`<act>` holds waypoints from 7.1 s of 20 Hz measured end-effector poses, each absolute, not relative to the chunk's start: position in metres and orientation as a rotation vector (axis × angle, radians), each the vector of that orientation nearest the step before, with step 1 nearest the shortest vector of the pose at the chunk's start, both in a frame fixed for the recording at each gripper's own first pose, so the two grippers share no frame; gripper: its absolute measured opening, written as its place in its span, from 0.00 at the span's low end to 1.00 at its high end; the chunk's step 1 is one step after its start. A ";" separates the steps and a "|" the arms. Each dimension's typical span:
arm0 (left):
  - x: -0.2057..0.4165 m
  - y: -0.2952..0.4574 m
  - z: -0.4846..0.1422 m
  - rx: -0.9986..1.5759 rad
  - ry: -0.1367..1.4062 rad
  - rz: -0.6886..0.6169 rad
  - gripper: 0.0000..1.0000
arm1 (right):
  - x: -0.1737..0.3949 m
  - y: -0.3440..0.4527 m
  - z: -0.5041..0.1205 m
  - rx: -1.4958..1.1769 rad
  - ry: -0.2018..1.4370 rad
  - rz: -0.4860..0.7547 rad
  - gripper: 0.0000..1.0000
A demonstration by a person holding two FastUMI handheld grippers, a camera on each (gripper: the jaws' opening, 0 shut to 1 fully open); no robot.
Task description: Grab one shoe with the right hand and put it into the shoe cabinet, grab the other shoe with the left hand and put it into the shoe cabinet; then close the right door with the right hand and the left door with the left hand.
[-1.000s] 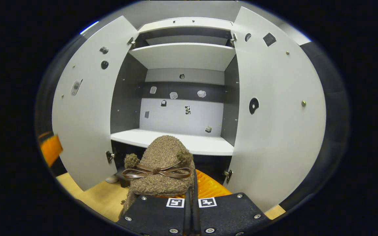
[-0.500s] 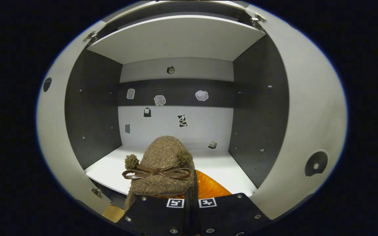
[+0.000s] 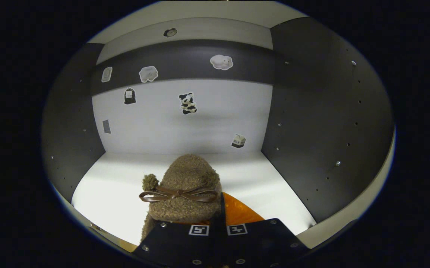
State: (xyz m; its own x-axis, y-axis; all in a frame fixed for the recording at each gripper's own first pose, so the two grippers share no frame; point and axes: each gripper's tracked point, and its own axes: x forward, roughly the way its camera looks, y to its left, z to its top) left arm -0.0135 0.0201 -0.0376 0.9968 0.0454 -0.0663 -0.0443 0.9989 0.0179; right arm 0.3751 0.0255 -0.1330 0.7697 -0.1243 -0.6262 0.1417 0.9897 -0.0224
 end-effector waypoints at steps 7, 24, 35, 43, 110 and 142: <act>-0.006 0.016 -0.046 -0.005 0.079 0.021 0.99 | 0.376 0.028 -0.141 0.011 0.723 -0.130 0.16; -0.016 0.017 -0.050 -0.039 0.075 0.019 0.96 | 0.315 0.025 -0.050 0.000 0.563 0.025 0.90; -0.016 0.016 -0.046 -0.024 0.089 0.010 0.96 | 0.203 0.018 0.054 -0.014 0.201 0.080 0.93; -0.021 0.008 -0.056 -0.015 0.106 0.017 0.97 | 0.100 0.001 0.024 -0.043 0.114 0.047 0.93; 0.118 -0.040 0.027 0.041 0.259 -0.080 0.16 | -0.019 -0.042 -0.040 0.011 0.151 0.015 0.93; 0.402 -0.029 -0.084 -0.080 0.657 0.091 0.48 | -0.039 -0.066 -0.019 -0.001 0.178 -0.091 0.93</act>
State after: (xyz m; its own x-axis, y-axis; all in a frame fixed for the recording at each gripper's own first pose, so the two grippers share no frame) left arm 0.4024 -0.0285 -0.0843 0.7879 0.0594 -0.6130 -0.1100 0.9929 -0.0452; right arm -0.0394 -0.0661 -0.0192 0.9801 -0.0905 -0.1769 0.0903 0.9959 -0.0091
